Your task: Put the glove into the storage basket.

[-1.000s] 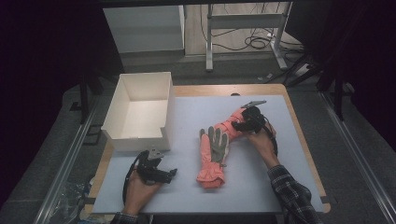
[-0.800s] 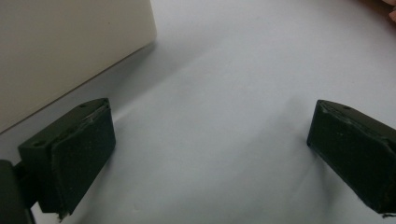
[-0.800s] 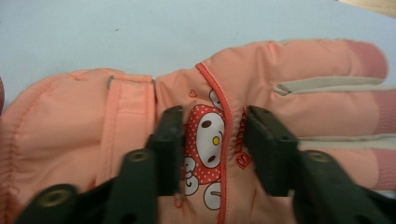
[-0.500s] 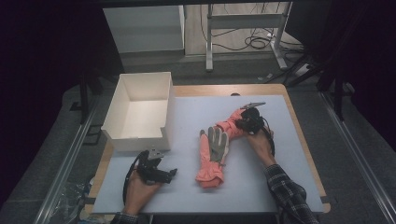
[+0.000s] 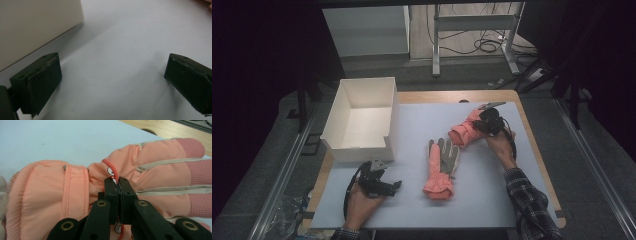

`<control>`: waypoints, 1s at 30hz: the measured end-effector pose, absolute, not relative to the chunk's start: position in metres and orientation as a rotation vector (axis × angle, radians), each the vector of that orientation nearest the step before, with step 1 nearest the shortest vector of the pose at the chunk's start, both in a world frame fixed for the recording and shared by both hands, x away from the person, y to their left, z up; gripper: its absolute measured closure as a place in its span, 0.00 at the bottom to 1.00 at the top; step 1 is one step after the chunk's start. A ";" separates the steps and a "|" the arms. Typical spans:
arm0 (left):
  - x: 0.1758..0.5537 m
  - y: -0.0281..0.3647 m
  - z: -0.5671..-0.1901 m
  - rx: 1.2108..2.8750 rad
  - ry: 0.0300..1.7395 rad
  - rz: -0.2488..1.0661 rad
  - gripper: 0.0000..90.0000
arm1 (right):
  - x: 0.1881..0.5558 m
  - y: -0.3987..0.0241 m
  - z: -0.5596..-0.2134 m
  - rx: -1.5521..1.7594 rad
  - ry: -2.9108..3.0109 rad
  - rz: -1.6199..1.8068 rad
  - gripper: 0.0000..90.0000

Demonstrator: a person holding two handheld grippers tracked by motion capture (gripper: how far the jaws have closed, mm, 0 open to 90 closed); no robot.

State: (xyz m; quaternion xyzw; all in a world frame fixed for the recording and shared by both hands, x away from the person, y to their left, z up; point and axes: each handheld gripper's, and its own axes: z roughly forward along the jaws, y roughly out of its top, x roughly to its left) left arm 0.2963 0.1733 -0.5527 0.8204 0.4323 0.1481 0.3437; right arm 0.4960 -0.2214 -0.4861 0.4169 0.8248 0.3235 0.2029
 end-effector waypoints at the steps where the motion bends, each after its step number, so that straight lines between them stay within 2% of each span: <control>1: 0.296 0.173 -0.553 2.132 1.124 0.385 0.01 | 0.498 -0.225 -0.485 1.169 2.298 0.910 0.97; 8: 0.296 0.173 -0.553 2.132 1.124 0.385 0.01 | 0.499 -0.247 -0.468 1.150 2.321 0.996 0.97; 16: 0.296 0.173 -0.553 2.131 1.123 0.386 0.01 | 0.479 -0.254 -0.442 1.025 2.422 1.110 0.96; 30: 0.296 0.173 -0.553 2.132 1.121 0.388 0.01 | 0.417 -0.219 -0.426 0.655 2.610 1.217 0.96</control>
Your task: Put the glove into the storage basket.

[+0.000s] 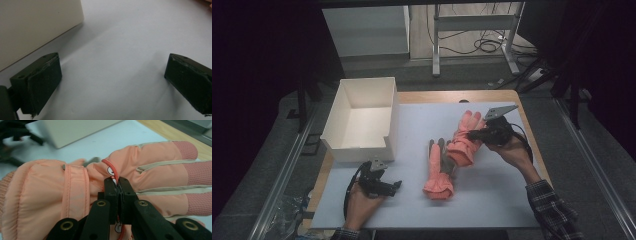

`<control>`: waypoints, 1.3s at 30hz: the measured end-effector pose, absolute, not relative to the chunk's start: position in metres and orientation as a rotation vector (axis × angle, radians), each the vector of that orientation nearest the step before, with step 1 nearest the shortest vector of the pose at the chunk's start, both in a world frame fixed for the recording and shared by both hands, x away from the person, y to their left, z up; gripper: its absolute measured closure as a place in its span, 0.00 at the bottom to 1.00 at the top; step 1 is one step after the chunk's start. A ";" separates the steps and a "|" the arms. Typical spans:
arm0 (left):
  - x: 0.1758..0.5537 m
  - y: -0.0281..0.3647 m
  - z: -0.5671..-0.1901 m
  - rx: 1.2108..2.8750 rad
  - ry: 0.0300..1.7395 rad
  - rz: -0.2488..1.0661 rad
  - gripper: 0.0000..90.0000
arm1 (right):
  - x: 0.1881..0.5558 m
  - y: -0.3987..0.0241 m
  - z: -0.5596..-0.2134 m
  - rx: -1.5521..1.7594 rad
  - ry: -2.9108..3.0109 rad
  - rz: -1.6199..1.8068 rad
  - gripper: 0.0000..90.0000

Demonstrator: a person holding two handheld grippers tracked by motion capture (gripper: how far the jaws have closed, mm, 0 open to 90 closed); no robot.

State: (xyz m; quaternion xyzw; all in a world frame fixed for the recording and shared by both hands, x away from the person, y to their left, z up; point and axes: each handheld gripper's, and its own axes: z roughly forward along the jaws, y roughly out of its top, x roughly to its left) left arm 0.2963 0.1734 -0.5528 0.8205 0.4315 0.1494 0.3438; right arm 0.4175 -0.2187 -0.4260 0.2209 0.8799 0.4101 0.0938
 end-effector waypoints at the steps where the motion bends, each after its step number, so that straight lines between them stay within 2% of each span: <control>1: 0.296 0.173 -0.553 2.131 1.121 0.388 0.01 | 0.413 -0.214 -0.425 0.623 2.625 1.219 0.96; 9: 0.296 0.173 -0.553 2.129 1.124 0.388 0.01 | 0.386 -0.174 -0.421 0.402 2.738 1.234 0.96; 15: 0.296 0.173 -0.553 2.129 1.124 0.388 0.01 | 0.384 -0.152 -0.431 0.271 2.790 1.201 0.96; 33: 0.296 0.173 -0.553 2.133 1.120 0.389 0.01 | 0.395 -0.137 -0.466 0.216 2.887 1.093 0.95; 37: 0.296 0.173 -0.553 2.134 1.120 0.389 0.01 | 0.397 -0.137 -0.470 0.236 2.892 1.096 0.93; 39: 0.296 0.173 -0.553 2.133 1.121 0.388 0.01 | 0.396 -0.139 -0.471 0.243 2.885 1.106 0.89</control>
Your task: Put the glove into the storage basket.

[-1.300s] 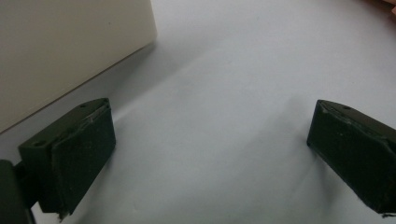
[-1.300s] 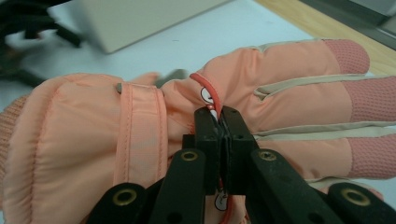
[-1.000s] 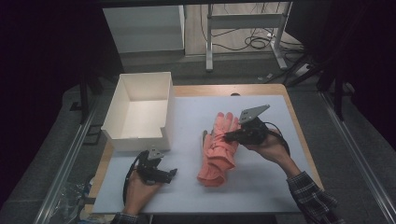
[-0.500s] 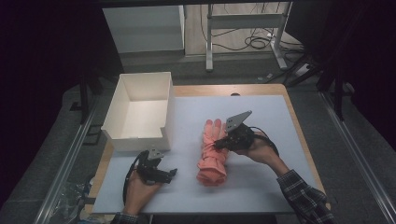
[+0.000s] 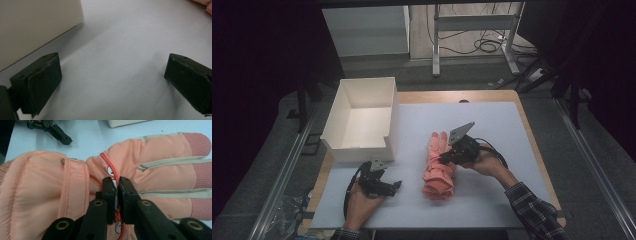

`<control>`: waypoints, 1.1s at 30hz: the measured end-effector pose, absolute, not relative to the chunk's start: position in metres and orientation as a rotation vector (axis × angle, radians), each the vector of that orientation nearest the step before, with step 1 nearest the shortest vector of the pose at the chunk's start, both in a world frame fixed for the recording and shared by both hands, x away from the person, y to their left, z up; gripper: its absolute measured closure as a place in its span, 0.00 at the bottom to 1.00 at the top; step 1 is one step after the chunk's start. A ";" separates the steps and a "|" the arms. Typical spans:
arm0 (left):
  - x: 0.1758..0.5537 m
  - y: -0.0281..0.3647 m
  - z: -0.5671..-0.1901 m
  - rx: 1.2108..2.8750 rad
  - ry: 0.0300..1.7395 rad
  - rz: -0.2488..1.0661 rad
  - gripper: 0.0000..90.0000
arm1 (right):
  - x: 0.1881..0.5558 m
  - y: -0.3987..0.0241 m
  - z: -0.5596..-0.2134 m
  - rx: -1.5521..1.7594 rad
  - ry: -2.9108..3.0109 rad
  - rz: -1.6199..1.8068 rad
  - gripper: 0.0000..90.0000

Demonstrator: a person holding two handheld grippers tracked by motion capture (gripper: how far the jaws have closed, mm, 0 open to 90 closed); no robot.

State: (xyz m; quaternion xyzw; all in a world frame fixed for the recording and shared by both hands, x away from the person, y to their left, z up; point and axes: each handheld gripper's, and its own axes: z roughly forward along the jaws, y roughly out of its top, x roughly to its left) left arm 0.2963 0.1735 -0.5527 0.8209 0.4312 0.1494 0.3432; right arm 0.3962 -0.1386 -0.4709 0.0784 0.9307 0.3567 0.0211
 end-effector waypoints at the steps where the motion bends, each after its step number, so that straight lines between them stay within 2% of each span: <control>1: 0.296 0.173 -0.553 2.134 1.120 0.389 0.01 | 0.396 -0.140 -0.471 0.245 2.878 1.108 0.86; 4: 0.296 0.173 -0.553 2.134 1.120 0.388 0.01 | 0.394 -0.142 -0.467 0.264 2.852 1.126 0.74; 8: 0.296 0.173 -0.553 2.133 1.121 0.389 0.01 | 0.391 -0.144 -0.459 0.271 2.818 1.161 0.66; 19: 0.296 0.173 -0.553 2.133 1.120 0.390 0.01 | 0.390 -0.157 -0.447 0.415 2.719 1.218 0.55; 28: 0.296 0.173 -0.553 2.132 1.121 0.390 0.01 | 0.386 -0.186 -0.450 0.584 2.661 1.223 0.54; 33: 0.296 0.173 -0.553 2.133 1.121 0.391 0.01 | 0.376 -0.203 -0.463 0.647 2.664 1.222 0.68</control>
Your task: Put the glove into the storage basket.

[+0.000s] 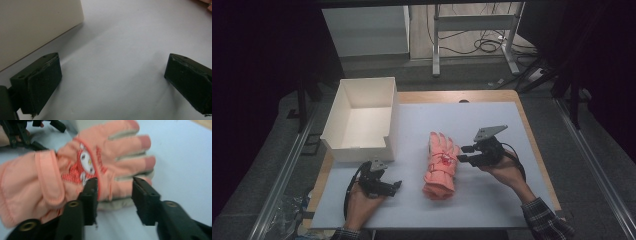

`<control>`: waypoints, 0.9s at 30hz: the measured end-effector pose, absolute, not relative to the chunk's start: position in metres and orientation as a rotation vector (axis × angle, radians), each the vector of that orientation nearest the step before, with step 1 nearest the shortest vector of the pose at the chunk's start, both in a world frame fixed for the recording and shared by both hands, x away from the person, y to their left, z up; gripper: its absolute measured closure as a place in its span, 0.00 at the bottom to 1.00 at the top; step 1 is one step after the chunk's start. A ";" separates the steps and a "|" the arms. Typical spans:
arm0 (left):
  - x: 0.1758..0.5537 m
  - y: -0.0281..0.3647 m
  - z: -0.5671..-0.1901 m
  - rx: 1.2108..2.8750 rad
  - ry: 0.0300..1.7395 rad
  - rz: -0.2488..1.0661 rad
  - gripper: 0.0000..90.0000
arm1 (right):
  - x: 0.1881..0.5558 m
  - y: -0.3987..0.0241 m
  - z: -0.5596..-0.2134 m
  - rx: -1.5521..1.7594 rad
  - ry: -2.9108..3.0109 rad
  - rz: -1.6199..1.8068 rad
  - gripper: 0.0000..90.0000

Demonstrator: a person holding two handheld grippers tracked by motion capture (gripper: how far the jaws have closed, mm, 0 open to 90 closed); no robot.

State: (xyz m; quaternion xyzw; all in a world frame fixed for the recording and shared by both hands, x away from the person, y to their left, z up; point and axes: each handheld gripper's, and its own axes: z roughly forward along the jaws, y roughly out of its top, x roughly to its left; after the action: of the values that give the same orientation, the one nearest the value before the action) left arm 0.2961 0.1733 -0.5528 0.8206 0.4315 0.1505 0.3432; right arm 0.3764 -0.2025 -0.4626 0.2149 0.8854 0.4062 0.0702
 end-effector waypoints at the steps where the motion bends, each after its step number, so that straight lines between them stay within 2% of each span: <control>1: 0.296 0.173 -0.553 2.132 1.122 0.390 0.01 | 0.373 -0.205 -0.467 0.649 2.671 1.220 0.71; 11: 0.296 0.173 -0.553 2.132 1.122 0.391 0.01 | 0.338 -0.213 -0.508 0.661 2.759 1.251 0.96; 18: 0.296 0.173 -0.553 2.132 1.122 0.391 0.01 | 0.317 -0.199 -0.517 0.598 2.823 1.251 0.98; 27: 0.296 0.173 -0.553 2.132 1.122 0.391 0.01 | 0.313 -0.179 -0.526 0.561 2.856 1.225 0.98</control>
State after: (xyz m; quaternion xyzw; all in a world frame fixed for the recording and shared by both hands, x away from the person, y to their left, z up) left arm 0.2961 0.1732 -0.5528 0.8205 0.4316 0.1504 0.3432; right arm 0.3132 -0.1787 -0.5262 0.1776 0.9044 0.3878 -0.0080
